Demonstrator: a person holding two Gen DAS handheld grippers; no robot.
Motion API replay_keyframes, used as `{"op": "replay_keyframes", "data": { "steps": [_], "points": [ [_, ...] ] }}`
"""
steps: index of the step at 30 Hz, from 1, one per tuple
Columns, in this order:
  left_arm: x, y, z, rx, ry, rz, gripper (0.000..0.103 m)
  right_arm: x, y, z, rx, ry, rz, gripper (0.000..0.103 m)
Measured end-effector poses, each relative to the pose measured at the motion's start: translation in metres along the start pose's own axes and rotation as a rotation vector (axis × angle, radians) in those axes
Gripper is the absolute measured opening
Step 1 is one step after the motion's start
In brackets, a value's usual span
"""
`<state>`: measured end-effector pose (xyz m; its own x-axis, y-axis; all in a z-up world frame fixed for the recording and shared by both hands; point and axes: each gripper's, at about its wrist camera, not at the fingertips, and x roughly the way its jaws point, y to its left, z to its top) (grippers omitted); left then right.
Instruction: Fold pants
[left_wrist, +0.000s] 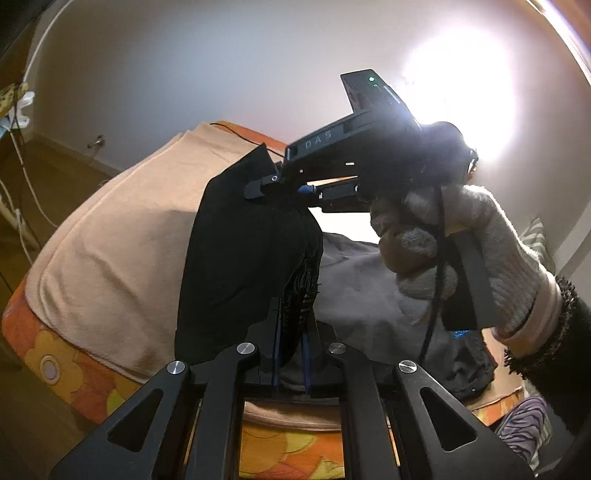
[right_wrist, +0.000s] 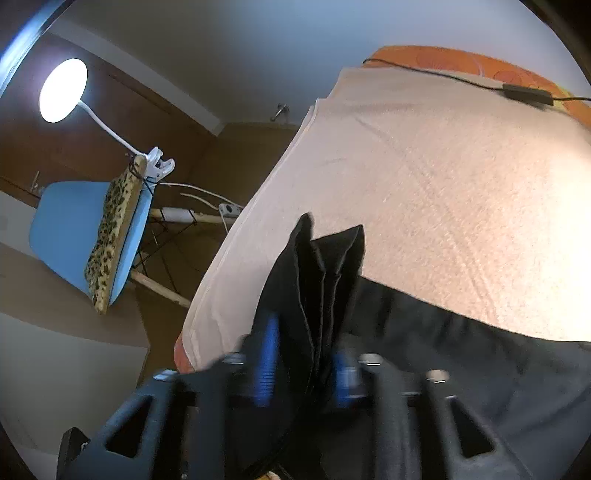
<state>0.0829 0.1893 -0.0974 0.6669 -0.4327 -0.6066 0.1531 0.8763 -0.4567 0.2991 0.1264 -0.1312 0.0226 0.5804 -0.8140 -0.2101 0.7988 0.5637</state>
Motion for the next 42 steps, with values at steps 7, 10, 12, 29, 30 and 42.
{"op": "replay_keyframes", "data": {
  "steps": [7, 10, 12, 29, 30, 42],
  "points": [
    [-0.008, -0.036, 0.005, 0.064, 0.009, -0.046, 0.007, -0.054, 0.003, -0.015, -0.067, -0.101, -0.059, 0.001],
    [-0.011, -0.06, 0.008, 0.099, 0.012, -0.077, 0.007, -0.084, -0.001, -0.022, -0.077, -0.144, -0.072, 0.001],
    [-0.011, -0.077, 0.01, 0.119, 0.02, -0.099, 0.007, -0.102, -0.005, -0.027, -0.079, -0.167, -0.082, 0.001],
    [0.039, -0.216, -0.038, 0.281, 0.152, -0.222, 0.007, -0.235, -0.124, -0.128, 0.063, -0.275, -0.146, 0.001],
    [0.045, -0.223, -0.041, 0.284, 0.161, -0.225, 0.007, -0.239, -0.131, -0.134, 0.072, -0.279, -0.149, 0.001],
    [0.055, -0.259, -0.058, 0.305, 0.263, -0.269, 0.034, -0.275, -0.23, -0.189, 0.211, -0.345, -0.153, 0.001]
  ]
}}
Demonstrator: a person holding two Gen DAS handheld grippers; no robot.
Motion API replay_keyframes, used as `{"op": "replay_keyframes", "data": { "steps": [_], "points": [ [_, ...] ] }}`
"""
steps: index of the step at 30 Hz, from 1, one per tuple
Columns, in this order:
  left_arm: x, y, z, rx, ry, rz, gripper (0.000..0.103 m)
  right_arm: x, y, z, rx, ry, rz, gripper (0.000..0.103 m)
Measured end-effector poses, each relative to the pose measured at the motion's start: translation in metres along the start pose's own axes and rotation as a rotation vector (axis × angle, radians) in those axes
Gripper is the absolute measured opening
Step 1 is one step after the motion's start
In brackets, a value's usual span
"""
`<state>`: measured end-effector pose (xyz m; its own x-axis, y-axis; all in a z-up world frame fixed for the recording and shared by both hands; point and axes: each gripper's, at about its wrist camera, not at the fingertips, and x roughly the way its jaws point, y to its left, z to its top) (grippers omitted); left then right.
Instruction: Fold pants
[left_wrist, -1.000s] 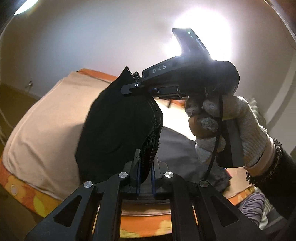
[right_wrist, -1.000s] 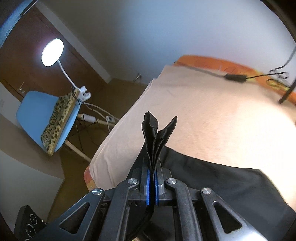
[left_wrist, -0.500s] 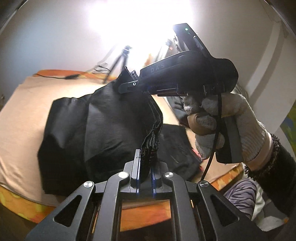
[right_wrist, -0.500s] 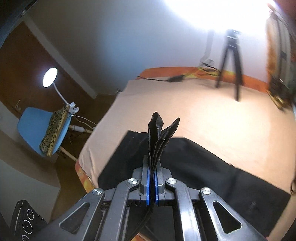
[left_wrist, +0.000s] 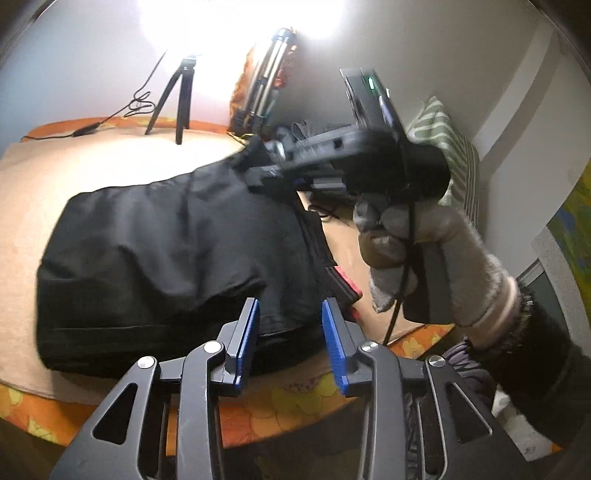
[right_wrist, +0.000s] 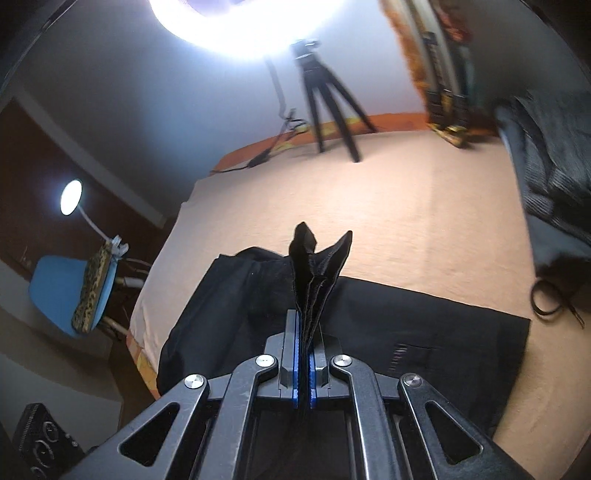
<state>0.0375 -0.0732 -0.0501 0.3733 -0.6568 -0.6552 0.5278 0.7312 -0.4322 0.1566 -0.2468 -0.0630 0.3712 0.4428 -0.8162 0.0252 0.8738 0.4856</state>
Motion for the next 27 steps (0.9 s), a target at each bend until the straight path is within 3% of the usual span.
{"op": "replay_keyframes", "data": {
  "steps": [4, 7, 9, 12, 16, 23, 25, 27],
  "points": [
    [-0.024, 0.035, 0.006, -0.051, -0.081, 0.098, 0.037, 0.001, -0.022, -0.004, 0.037, -0.012, -0.005, 0.001],
    [-0.036, 0.068, 0.008, -0.073, -0.129, 0.259, 0.037, 0.002, -0.039, -0.007, 0.071, -0.011, 0.002, 0.001],
    [-0.042, 0.101, 0.008, -0.163, -0.124, 0.263, 0.037, 0.005, -0.049, -0.012, 0.072, -0.006, -0.016, 0.001],
    [-0.045, 0.134, 0.004, -0.21, -0.114, 0.338, 0.037, 0.009, -0.062, -0.018, 0.082, 0.008, -0.034, 0.001],
    [-0.045, 0.16, -0.009, -0.282, -0.09, 0.309, 0.037, 0.017, -0.083, -0.019, 0.123, 0.029, -0.032, 0.001],
    [-0.029, 0.157, -0.026, -0.315, -0.02, 0.248, 0.037, 0.028, -0.082, -0.016, 0.079, 0.043, -0.074, 0.003],
    [-0.026, 0.154, -0.028, -0.308, -0.005, 0.242, 0.037, 0.026, -0.08, -0.016, 0.054, 0.049, -0.121, 0.014],
    [-0.02, 0.155, -0.028, -0.305, 0.005, 0.241, 0.037, 0.02, -0.079, -0.016, 0.036, 0.045, -0.172, 0.032]
  ]
}}
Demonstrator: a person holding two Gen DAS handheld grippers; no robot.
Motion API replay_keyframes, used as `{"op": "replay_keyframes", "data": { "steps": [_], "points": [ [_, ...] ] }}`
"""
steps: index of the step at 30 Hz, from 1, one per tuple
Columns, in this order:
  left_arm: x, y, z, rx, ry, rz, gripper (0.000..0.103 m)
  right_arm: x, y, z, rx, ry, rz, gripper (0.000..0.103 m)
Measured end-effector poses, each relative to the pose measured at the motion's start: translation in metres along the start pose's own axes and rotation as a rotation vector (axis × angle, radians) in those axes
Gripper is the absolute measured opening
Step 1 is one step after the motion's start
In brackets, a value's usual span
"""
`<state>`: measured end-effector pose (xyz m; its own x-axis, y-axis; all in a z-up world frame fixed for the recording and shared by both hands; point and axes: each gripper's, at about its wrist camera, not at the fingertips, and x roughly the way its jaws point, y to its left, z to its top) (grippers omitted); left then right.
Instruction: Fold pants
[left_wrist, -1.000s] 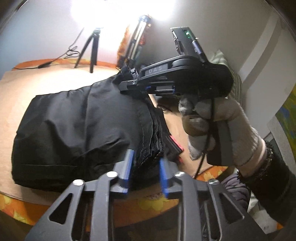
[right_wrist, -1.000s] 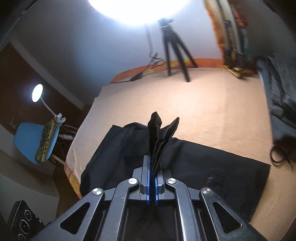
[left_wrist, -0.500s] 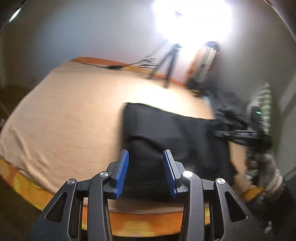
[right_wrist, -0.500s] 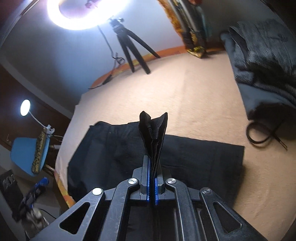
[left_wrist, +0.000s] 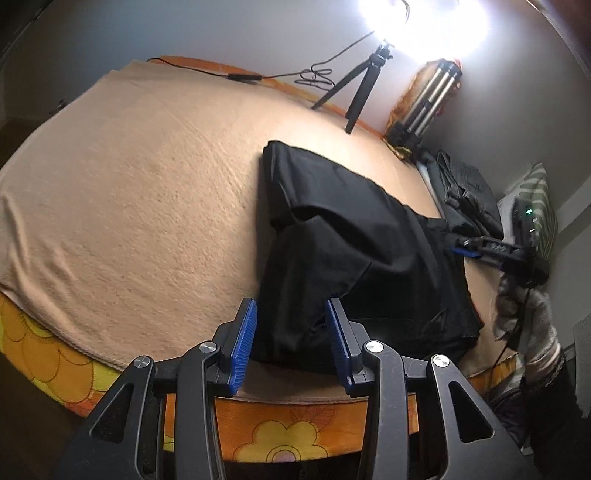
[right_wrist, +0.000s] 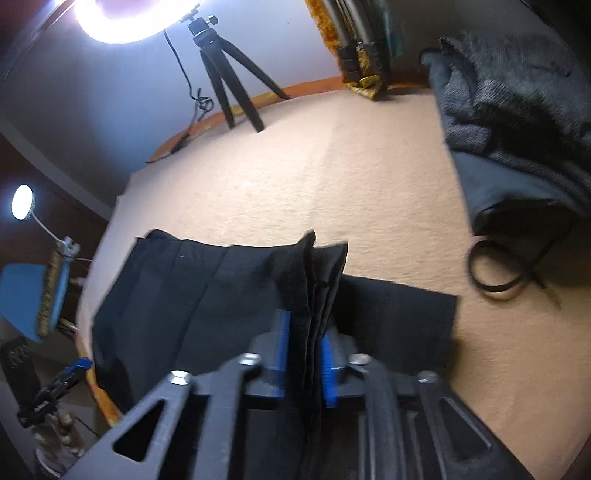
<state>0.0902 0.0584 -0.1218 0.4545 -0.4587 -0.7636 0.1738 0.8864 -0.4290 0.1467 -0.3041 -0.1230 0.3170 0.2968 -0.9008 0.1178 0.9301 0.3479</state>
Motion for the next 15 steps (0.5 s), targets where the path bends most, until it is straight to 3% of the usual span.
{"op": "replay_keyframes", "data": {
  "steps": [1, 3, 6, 10, 12, 15],
  "points": [
    [0.003, 0.002, 0.0, -0.01, 0.007, -0.008, 0.037, -0.007, 0.0, 0.0, -0.009, -0.015, -0.035, 0.037],
    [0.005, 0.006, -0.001, -0.027, 0.015, -0.025, 0.048, -0.021, 0.002, 0.001, -0.029, -0.05, -0.076, 0.04],
    [0.009, 0.011, -0.001, -0.037, 0.021, -0.036, 0.049, -0.045, 0.019, 0.004, -0.096, -0.106, -0.069, 0.042],
    [0.011, 0.02, -0.004, -0.071, 0.029, -0.067, 0.049, -0.056, 0.063, 0.02, -0.24, -0.102, 0.09, 0.045],
    [0.014, 0.024, -0.004, -0.091, 0.032, -0.082, 0.049, -0.051, 0.092, 0.031, -0.32, -0.085, 0.18, 0.051],
    [0.014, 0.025, -0.003, -0.088, 0.029, -0.093, 0.049, -0.031, 0.134, 0.047, -0.442, -0.031, 0.238, 0.054]
  ]
}}
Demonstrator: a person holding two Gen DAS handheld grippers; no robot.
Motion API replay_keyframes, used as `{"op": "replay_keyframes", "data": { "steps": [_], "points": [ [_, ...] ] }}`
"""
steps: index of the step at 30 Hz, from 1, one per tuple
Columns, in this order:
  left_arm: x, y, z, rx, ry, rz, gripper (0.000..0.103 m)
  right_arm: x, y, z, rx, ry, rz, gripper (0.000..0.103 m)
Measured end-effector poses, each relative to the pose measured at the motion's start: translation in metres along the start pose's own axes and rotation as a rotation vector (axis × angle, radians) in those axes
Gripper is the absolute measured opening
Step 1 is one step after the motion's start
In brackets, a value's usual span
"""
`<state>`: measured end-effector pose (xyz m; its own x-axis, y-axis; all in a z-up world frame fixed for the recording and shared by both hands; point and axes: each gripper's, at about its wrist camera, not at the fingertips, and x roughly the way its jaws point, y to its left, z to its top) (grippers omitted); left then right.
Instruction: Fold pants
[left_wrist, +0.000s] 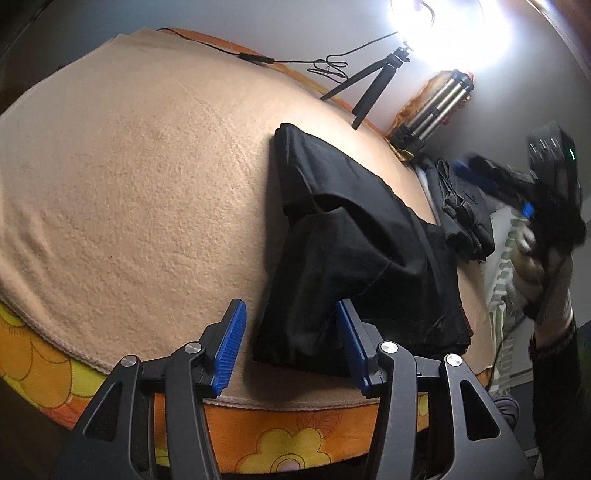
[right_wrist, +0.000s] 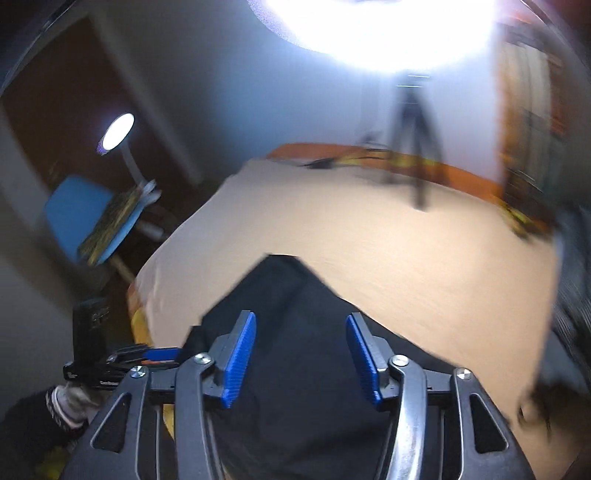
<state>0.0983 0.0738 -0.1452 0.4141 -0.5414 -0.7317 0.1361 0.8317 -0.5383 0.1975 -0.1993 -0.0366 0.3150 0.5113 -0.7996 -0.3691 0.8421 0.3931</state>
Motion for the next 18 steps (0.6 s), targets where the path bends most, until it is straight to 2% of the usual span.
{"op": "replay_keyframes", "data": {
  "steps": [3, 10, 18],
  "points": [
    [0.0, 0.002, 0.004, 0.004, -0.008, 0.002, 0.049, 0.035, 0.015, 0.026, -0.054, 0.051, 0.024, 0.054],
    [0.003, 0.012, 0.013, -0.043, -0.022, -0.026, 0.049, 0.105, 0.031, 0.06, -0.098, 0.156, 0.115, 0.057],
    [0.011, -0.001, 0.017, 0.005, 0.004, -0.059, 0.05, 0.177, 0.029, 0.067, -0.144, 0.264, 0.106, 0.061]
  ]
}}
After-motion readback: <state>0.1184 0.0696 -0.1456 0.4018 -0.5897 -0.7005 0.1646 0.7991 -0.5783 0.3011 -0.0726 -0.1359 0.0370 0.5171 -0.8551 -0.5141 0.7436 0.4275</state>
